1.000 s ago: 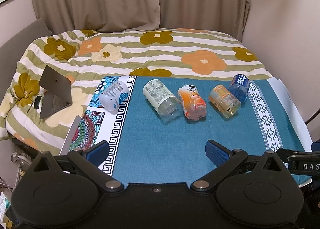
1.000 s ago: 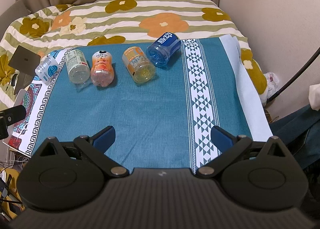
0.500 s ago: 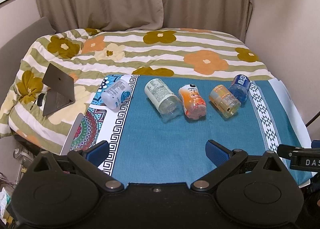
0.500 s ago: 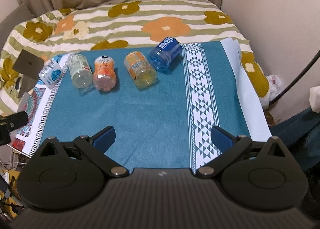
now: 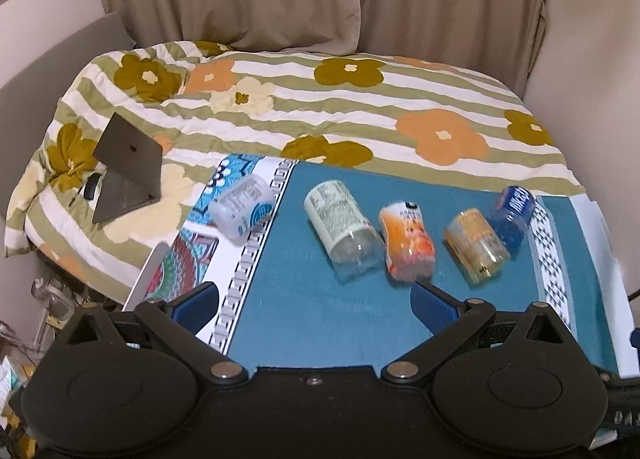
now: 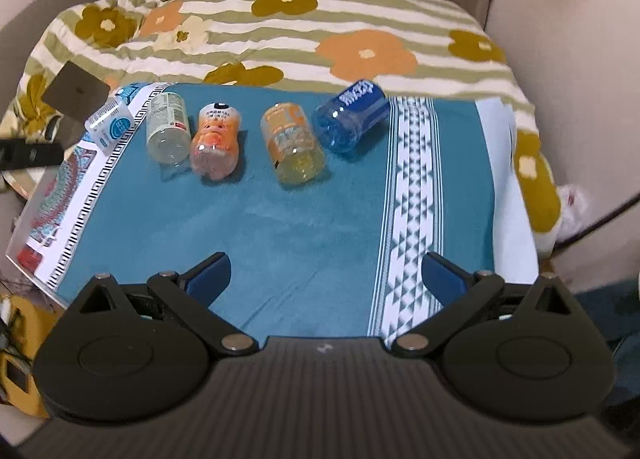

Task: Flip cup upright
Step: 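Move the right tool toward the clear green-labelled cup lying on its side, then close the right gripper on the cup's rim and lift it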

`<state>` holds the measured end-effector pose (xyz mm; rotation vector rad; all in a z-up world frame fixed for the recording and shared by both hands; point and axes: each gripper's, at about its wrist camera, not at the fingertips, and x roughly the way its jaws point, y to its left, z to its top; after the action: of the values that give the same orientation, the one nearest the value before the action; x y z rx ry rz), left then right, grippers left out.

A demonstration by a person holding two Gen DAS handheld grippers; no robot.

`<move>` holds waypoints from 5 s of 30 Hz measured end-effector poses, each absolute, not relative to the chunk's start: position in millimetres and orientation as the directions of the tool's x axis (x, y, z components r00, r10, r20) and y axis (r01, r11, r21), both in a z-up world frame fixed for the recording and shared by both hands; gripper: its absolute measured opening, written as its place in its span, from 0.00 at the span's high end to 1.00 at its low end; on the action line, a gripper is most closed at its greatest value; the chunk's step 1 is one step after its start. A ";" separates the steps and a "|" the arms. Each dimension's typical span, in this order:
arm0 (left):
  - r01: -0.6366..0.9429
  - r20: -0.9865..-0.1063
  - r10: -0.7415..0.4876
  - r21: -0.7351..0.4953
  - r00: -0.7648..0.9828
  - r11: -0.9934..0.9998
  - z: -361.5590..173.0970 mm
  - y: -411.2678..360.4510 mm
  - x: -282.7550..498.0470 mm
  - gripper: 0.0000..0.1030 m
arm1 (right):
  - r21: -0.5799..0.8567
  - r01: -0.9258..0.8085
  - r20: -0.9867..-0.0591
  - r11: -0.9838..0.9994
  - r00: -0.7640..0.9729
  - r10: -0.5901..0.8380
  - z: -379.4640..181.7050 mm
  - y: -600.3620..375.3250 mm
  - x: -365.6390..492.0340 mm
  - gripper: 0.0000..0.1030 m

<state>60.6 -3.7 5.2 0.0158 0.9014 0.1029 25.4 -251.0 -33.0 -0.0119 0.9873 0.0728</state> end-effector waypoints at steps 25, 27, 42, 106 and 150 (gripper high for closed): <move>-0.063 -0.928 -0.060 -0.089 0.368 0.994 -92.7 22.7 238.6 0.08 | 0.032 0.144 -0.923 0.989 0.385 -0.026 -97.6 -234.0 124.1 0.00; -0.059 -0.934 -0.059 -0.086 0.354 0.995 -98.1 20.8 243.4 0.09 | 0.031 0.152 -0.928 0.988 0.372 -0.028 -101.3 -232.7 127.8 0.00; -0.037 -0.943 -0.113 -0.131 0.314 0.991 -117.9 18.7 250.6 0.29 | 0.027 0.169 -0.946 0.985 0.322 -0.029 -116.3 -230.4 142.6 0.00; 0.373 -0.943 -0.153 -0.034 0.294 0.927 -126.7 -106.8 75.4 0.10 | 0.076 0.023 -0.919 0.997 0.389 0.061 -127.2 -288.9 33.2 0.00; 0.124 -0.948 -0.152 -0.121 0.282 0.985 -101.6 49.9 81.9 0.00 | 0.338 0.088 -0.941 0.937 0.027 0.337 -145.9 -183.2 180.3 0.17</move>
<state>81.9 49.9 -101.6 -0.0245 1.2721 -0.1849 180.3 -183.2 -145.9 0.3420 1.5413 0.1986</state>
